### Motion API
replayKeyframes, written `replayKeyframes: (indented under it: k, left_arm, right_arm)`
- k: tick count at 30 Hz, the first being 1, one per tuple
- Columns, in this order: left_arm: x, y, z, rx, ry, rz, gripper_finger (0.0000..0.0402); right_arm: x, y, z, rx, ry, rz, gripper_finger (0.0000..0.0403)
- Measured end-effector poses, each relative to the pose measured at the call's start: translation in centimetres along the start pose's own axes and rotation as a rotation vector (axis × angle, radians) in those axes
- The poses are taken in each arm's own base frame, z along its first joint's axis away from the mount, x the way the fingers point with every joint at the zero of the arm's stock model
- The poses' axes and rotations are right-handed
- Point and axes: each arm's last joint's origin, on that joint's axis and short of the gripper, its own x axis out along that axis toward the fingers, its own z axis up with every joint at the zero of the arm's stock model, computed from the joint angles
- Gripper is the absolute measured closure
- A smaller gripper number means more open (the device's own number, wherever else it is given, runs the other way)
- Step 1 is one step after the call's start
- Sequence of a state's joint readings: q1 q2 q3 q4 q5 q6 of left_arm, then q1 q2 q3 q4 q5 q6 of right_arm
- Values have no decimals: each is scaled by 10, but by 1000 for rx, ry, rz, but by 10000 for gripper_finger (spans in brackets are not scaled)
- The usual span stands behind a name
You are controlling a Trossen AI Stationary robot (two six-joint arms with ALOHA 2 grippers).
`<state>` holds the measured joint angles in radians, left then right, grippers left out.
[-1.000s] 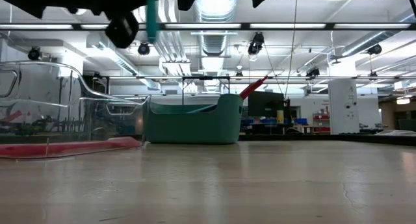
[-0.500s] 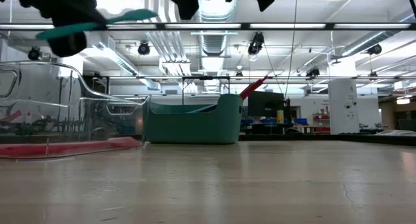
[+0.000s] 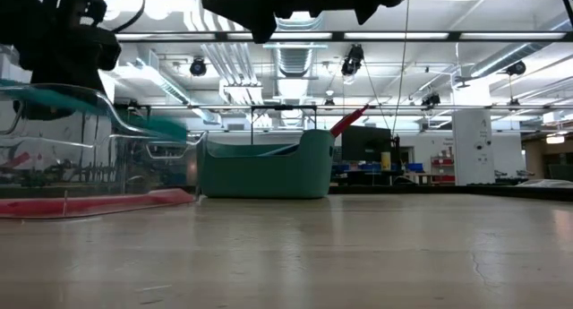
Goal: Pick & Place Kitchen Items
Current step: Put the blue spatula into the left transparent bin, then return to Home Position
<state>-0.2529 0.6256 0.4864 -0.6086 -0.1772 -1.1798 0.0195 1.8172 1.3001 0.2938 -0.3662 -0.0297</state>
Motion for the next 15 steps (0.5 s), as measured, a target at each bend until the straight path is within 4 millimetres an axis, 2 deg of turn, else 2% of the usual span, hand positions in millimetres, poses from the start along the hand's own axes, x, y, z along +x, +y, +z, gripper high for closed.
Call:
replayKeyframes:
  k: [6,10,12,15]
  left_arm:
    - [8,3,-2,60,-3,44,307]
    - [8,-5,3,142,-98,-19,280]
    - [7,-14,8,199,-188,-78,279]
    - [7,-30,17,309,-327,-176,296]
  right_arm:
    - [0,1,-1,1,4,1,126]
    - [0,0,-1,27,12,-1,149]
    - [0,0,-2,34,17,-3,175]
    - [-1,-1,-2,35,20,-3,240]
